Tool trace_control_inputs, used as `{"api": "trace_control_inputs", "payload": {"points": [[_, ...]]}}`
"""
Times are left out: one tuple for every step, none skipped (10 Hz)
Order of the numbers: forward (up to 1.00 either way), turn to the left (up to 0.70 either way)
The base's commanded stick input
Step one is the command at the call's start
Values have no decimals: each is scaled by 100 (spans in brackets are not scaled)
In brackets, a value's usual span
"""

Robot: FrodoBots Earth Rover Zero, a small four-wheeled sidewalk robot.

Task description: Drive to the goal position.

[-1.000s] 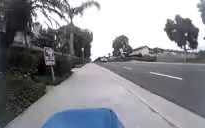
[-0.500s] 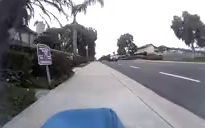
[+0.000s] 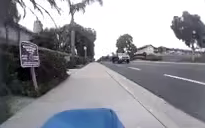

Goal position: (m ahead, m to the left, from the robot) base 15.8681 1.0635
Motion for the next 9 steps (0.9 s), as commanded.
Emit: {"api": "trace_control_inputs", "payload": {"points": [[100,0],[100,9],[100,26],[100,27],[100,27],[100,27],[100,27],[100,27],[100,27]]}}
